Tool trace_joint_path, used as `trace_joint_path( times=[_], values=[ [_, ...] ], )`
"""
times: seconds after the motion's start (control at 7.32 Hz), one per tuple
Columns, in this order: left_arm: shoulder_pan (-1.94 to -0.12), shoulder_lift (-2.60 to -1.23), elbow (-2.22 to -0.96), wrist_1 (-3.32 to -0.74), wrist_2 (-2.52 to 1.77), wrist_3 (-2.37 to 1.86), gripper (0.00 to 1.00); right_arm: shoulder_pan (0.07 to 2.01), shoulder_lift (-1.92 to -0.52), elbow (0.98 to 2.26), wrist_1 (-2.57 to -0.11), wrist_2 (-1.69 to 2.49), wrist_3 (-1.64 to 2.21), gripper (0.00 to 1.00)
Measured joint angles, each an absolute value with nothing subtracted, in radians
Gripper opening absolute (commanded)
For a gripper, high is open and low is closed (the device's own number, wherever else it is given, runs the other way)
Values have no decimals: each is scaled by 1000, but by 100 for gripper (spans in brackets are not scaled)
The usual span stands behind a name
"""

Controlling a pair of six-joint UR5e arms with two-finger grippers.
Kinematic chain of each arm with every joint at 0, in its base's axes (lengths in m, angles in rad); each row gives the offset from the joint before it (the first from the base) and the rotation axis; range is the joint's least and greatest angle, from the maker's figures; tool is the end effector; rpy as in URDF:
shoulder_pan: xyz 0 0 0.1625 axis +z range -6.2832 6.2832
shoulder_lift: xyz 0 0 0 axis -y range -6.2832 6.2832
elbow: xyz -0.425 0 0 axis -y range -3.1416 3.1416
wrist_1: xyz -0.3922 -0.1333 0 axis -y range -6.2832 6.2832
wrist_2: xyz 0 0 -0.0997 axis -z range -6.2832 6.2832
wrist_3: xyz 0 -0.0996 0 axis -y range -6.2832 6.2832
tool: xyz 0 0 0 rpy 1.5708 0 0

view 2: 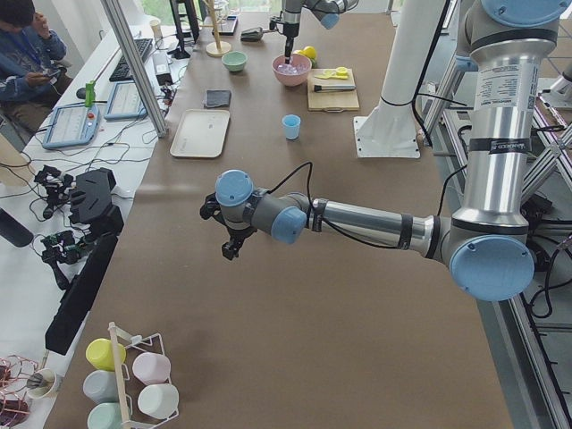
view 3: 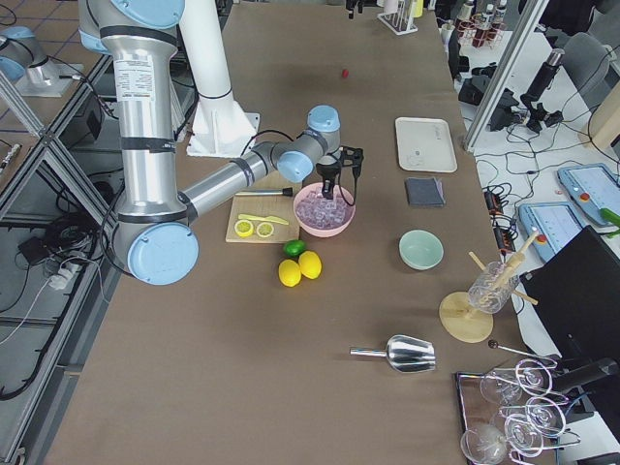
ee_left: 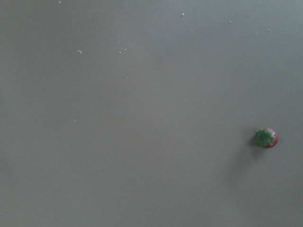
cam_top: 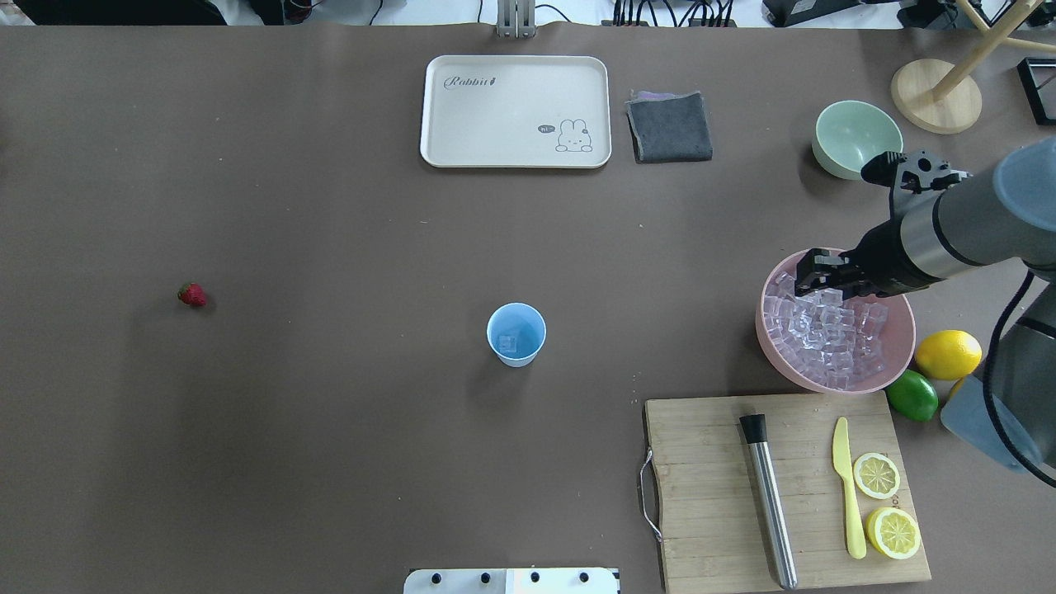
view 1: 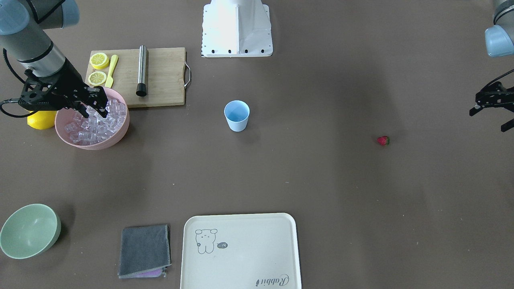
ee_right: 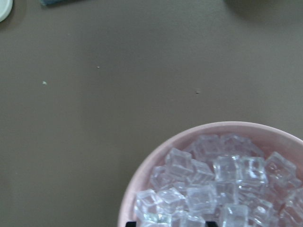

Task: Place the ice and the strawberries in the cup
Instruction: 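Carry the second ice cube to the blue cup and release it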

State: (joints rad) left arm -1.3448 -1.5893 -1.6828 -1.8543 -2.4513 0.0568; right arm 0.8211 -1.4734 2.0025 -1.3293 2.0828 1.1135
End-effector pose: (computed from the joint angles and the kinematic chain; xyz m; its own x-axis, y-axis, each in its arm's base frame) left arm 0.0600 -0.5131 0.5543 0.5385 0.4949 -0.6819 -0.2361 0.8655 0.4417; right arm -0.2870 -0.4323 0.3804 0.6177 0.0986 0.7802 -0.1480 0.9890 -0.0078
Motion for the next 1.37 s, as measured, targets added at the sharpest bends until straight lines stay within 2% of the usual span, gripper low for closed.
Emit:
trace_joint_path(
  times=[0.41,0.68,0.96,1.37],
  values=[
    [-1340,-1589,-1682,-1855,-2451,56,98,754,-1192,1980,-1608,2058,1120,0],
    [-1334,-1591,-1682,-1855,-2451,56,98,653,-1056,1935,-1641,1952,1127,0],
    [-1327,-1591,-1680,-1855,-2451,56,98,565,-918,1836,-1636,1846,1153,0],
    [-1315,-1592,-1663,-1855,-2450,56,98,486,-808,1733,-1623,1755,1195,0]
  ],
)
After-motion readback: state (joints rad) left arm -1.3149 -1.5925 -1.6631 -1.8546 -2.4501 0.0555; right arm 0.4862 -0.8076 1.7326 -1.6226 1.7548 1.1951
